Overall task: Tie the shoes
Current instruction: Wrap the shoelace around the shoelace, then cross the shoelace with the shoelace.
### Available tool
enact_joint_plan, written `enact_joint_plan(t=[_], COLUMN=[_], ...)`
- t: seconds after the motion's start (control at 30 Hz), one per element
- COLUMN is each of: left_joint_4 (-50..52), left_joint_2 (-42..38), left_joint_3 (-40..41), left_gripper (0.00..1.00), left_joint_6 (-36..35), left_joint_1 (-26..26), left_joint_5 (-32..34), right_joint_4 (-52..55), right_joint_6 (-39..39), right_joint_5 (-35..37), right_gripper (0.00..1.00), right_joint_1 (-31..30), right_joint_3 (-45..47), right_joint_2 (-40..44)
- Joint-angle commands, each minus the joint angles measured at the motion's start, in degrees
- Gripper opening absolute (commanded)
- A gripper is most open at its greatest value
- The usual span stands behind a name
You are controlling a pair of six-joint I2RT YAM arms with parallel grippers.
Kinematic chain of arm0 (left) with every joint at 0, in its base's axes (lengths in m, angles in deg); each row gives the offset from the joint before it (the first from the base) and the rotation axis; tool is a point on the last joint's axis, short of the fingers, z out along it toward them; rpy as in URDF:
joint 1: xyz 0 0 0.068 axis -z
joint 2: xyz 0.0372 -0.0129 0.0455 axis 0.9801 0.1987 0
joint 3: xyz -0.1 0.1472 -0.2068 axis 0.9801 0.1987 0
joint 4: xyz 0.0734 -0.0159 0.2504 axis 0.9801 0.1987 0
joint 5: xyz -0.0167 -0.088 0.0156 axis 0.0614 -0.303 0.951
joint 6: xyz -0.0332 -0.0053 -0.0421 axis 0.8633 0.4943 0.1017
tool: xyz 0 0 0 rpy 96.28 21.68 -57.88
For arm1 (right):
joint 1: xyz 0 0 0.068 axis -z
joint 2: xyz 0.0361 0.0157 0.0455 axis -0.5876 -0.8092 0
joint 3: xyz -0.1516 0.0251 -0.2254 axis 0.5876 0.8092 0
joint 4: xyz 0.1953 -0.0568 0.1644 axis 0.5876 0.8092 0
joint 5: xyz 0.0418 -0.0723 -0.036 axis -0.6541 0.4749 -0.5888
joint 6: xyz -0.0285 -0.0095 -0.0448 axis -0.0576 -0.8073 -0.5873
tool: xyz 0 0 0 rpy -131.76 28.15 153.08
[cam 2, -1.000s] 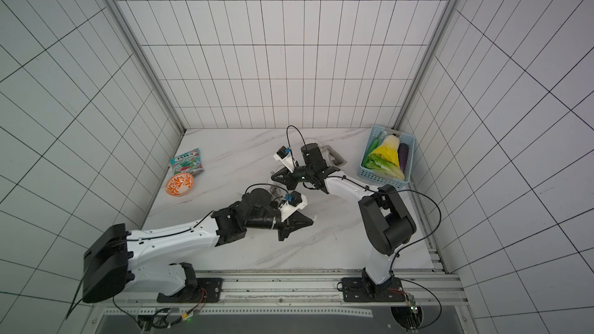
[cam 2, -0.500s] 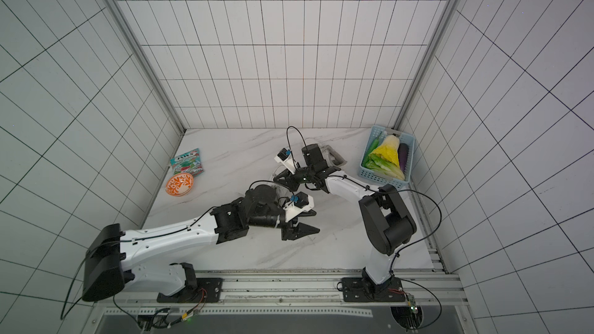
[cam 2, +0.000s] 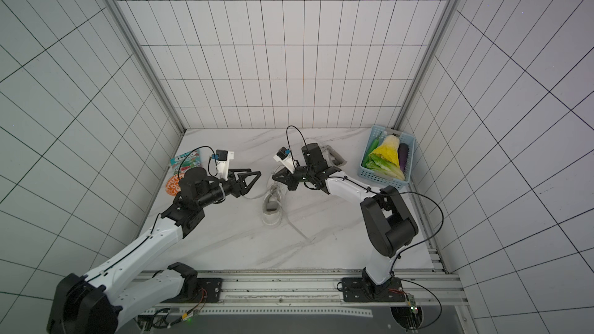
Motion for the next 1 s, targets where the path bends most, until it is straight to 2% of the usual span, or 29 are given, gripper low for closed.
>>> enact_joint_plan(t=[0.0,0.17,0.27,0.67,0.87,0.97], left_joint_4=[3.12,3.41,2.88,3.42,4.61,5.59], left_joint_2=[3.78,11.18,14.50,19.97,19.94,18.74], left_joint_3=[-3.55,-6.67,-7.78,-10.31,-10.76,-10.58], left_gripper=[0.69,0.70,0.65,0.32,0.08,0.02], left_joint_6=[3.50,6.29,8.53,9.31,8.56,7.43], left_joint_1=[-0.20,-0.12,0.44,3.75,3.84,3.84], left_joint_5=[-1.74,-2.51,-2.80,-0.67,-0.10,0.73], right_joint_4=[1.79,2.95,3.57,4.11,4.38,4.14], right_joint_6=[-2.58,-3.55,-4.06,-3.83,-3.78,-2.34], right_joint_5=[2.17,3.53,4.20,5.17,6.24,8.17], right_gripper=[0.00,0.00,0.00,0.00,0.00,0.12], right_joint_1=[-1.61,-2.60,-3.02,-3.66,-3.75,-3.09], right_joint_3=[1.03,0.69,0.42,-0.19,0.12,1.29], right_joint_2=[1.68,1.74,1.72,0.98,1.98,5.08])
